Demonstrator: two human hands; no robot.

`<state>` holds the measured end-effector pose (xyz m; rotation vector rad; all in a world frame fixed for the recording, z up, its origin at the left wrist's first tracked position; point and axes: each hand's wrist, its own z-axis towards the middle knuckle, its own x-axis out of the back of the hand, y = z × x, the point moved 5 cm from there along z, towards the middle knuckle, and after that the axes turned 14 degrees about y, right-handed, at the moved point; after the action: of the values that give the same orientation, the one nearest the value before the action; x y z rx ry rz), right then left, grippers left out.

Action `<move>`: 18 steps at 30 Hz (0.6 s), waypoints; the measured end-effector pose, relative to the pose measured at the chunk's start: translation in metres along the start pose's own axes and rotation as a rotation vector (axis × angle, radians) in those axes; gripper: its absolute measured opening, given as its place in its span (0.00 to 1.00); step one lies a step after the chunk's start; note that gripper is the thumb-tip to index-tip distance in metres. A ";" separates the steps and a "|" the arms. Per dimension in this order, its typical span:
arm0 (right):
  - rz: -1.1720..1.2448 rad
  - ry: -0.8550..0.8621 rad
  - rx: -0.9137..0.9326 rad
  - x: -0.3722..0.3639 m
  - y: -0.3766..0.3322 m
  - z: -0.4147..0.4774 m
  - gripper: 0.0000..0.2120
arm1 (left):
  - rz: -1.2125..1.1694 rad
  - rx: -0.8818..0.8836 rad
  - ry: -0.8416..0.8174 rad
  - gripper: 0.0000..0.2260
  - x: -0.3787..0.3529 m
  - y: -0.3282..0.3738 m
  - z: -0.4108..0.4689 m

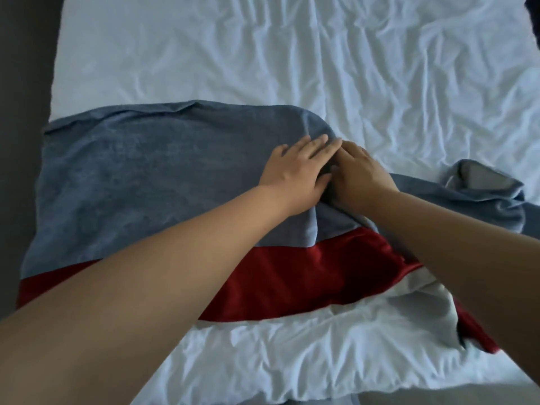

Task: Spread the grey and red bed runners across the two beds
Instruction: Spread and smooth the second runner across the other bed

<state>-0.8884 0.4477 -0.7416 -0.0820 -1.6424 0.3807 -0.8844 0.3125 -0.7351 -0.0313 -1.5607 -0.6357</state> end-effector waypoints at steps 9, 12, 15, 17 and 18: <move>-0.137 -0.200 -0.071 -0.021 0.103 -0.002 0.20 | 0.168 -0.013 -0.202 0.16 -0.065 0.069 0.065; -0.131 -0.205 -0.045 -0.017 0.122 0.005 0.15 | 0.292 0.002 -0.281 0.14 -0.080 0.080 0.090; -0.171 -0.199 0.024 -0.007 0.141 0.007 0.09 | 0.389 0.010 -0.313 0.14 -0.082 0.086 0.110; -0.173 -0.195 0.060 0.002 0.156 0.009 0.06 | 0.415 -0.007 -0.387 0.13 -0.080 0.086 0.120; -0.175 -0.193 0.072 0.009 0.163 0.010 0.05 | 0.390 0.016 -0.420 0.12 -0.078 0.084 0.123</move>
<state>-0.9275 0.6013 -0.7818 0.1567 -1.8083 0.3212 -0.9548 0.4607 -0.7706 -0.4721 -1.8952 -0.3163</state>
